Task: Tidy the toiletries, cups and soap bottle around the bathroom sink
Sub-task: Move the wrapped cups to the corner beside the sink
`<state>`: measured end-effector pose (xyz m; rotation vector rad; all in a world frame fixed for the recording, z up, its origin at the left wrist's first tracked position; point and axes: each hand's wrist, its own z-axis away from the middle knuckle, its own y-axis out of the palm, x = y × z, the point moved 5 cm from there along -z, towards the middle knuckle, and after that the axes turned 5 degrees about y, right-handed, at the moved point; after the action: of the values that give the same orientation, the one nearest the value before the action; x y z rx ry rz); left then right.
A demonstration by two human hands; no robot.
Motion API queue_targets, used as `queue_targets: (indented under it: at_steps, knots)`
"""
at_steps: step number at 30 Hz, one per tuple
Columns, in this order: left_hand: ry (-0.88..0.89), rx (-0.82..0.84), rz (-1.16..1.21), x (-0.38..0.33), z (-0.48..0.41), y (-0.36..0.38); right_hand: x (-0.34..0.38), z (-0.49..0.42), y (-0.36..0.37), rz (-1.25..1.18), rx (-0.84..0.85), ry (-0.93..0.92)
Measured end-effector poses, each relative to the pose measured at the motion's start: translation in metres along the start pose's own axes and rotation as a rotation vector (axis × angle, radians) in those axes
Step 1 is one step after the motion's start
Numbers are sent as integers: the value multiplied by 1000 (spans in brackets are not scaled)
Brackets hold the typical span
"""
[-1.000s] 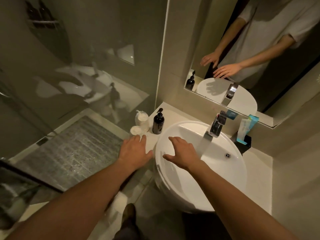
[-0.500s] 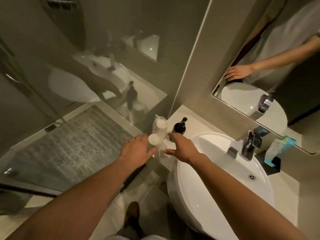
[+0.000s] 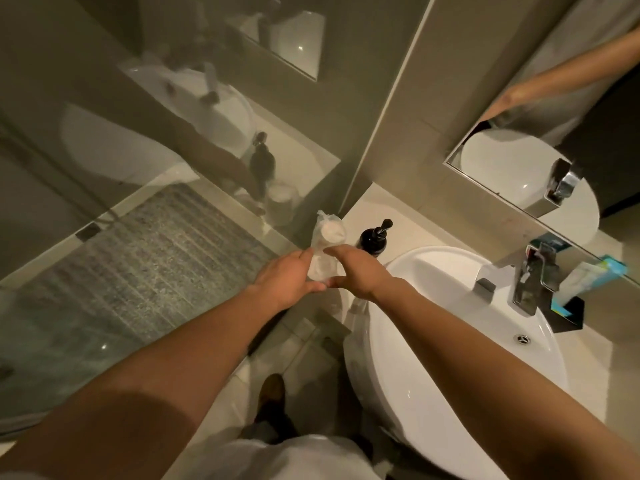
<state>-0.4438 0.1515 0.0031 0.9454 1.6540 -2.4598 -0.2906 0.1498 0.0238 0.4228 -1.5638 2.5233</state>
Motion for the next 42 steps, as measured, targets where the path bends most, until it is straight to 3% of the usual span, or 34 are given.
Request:
queue_targets:
  at_steps: [13, 27, 36, 42]
  knots:
    - [-2, 22, 41, 6, -17, 7, -1, -16, 5, -62, 55, -81]
    - [16, 92, 86, 5, -19, -8, -2, -12, 0, -164, -15, -91]
    - [200, 152, 52, -49, -11, -79, -5, 38, -63, -334, -122, -102]
    - [368, 197, -112, -125, -13, -118, -29, 93, -112, -368, -251, -100]
